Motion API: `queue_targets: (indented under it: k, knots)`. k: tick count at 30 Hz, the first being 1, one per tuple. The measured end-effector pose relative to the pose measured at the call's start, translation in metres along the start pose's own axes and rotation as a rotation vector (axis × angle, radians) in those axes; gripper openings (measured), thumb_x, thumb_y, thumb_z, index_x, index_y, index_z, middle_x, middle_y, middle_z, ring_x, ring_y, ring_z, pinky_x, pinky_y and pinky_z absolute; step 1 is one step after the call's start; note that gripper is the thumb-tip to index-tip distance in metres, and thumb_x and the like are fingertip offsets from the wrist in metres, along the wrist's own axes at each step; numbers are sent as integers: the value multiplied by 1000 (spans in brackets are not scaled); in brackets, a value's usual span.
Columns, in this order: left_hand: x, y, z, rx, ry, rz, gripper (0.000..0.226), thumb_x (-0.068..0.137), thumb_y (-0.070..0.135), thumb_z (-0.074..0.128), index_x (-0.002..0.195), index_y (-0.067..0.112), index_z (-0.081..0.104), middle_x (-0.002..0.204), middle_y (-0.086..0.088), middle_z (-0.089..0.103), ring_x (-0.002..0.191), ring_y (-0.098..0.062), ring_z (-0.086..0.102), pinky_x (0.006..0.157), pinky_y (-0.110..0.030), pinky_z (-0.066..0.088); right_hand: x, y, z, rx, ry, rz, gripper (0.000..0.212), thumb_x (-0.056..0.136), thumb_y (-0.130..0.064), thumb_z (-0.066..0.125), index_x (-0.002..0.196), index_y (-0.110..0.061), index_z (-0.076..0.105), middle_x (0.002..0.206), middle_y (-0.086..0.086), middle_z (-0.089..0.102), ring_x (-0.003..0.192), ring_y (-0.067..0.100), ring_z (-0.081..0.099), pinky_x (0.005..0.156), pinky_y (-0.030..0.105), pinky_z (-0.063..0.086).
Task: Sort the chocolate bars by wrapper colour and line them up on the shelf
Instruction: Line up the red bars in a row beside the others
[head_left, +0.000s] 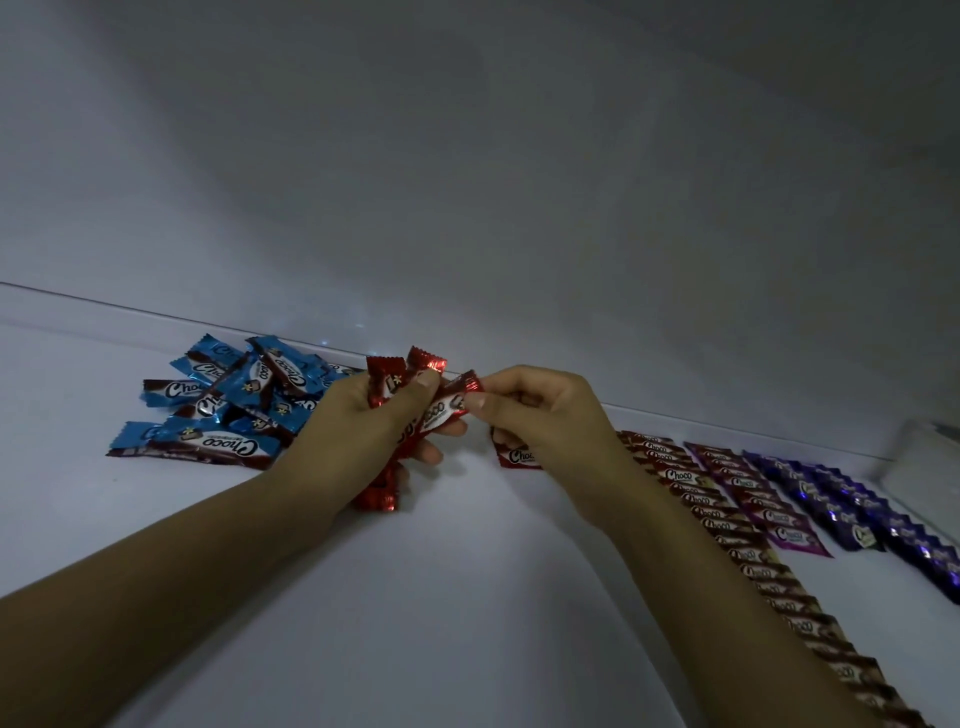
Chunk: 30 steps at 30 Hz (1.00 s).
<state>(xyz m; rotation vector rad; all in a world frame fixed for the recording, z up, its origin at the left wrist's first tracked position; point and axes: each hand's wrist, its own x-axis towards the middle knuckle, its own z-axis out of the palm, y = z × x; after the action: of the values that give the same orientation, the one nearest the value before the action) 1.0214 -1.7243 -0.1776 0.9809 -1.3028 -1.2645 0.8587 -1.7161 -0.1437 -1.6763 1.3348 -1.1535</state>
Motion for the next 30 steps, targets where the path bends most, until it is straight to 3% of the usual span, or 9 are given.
queue_targets:
  k: [6, 10, 12, 15, 20, 22, 25, 27, 30]
  knots:
    - [0, -4, 0, 82, 63, 15, 21, 92, 36, 56, 91, 18, 68, 70, -1, 73, 41, -9, 55, 42, -19, 47, 4, 5, -5, 103, 70, 116, 5, 86, -8, 62, 86, -12, 65, 76, -1, 68, 62, 9, 61, 57, 20, 49]
    - [-2, -5, 0, 171, 83, 94, 21, 91, 34, 57, 84, 17, 67, 60, -7, 68, 37, -7, 51, 38, -15, 42, 2, 7, -3, -224, 10, -173, 29, 84, -17, 69, 109, -30, 62, 113, -13, 63, 97, -1, 61, 74, 11, 50]
    - [-2, -6, 2, 209, 88, 127, 22, 92, 33, 55, 83, 17, 66, 57, -5, 67, 36, -6, 50, 37, -15, 41, 1, 5, -4, -349, -63, -249, 22, 83, -19, 71, 104, -25, 70, 101, -12, 69, 93, 3, 63, 80, 18, 51]
    - [-1, -6, 1, 204, 118, 120, 19, 94, 32, 53, 90, 19, 67, 64, 3, 71, 41, -1, 54, 40, -12, 41, 2, 4, -18, -491, -32, -173, 6, 81, -25, 73, 86, -28, 75, 80, -10, 71, 76, 6, 66, 76, 31, 53]
    - [4, -6, -3, 140, 134, 66, 12, 95, 23, 55, 94, 23, 67, 82, 7, 72, 48, 3, 58, 42, -12, 44, 1, 7, -49, -576, -130, 98, 11, 82, -21, 71, 77, -30, 76, 81, -9, 74, 84, 8, 68, 90, 39, 53]
    - [4, -7, -4, 185, 130, 50, 11, 94, 23, 56, 91, 23, 66, 72, 7, 68, 44, 4, 55, 41, -13, 44, 0, 8, -51, -665, -192, 170, 7, 77, -25, 76, 77, -33, 76, 80, -10, 73, 84, 8, 67, 93, 39, 51]
    - [3, -7, -3, 199, 98, 72, 8, 92, 22, 60, 85, 20, 63, 55, 15, 66, 42, 5, 54, 39, -11, 41, 2, 10, -52, -844, -144, 183, 13, 73, -33, 80, 69, -40, 69, 71, -20, 66, 88, 4, 61, 100, 34, 36]
    - [1, -6, -2, 210, 65, 103, 3, 90, 22, 62, 88, 21, 61, 59, 23, 66, 45, 7, 56, 39, -9, 40, 3, 12, -52, -963, -93, 152, 12, 75, -36, 77, 70, -42, 67, 71, -25, 59, 95, 5, 57, 94, 28, 25]
    - [0, -5, -3, 227, 50, 122, 7, 87, 26, 64, 92, 23, 61, 72, 22, 70, 54, 6, 60, 44, -13, 44, 3, 17, -51, -1012, -66, 106, 4, 80, -37, 72, 81, -41, 71, 71, -27, 55, 95, 3, 53, 89, 26, 17]
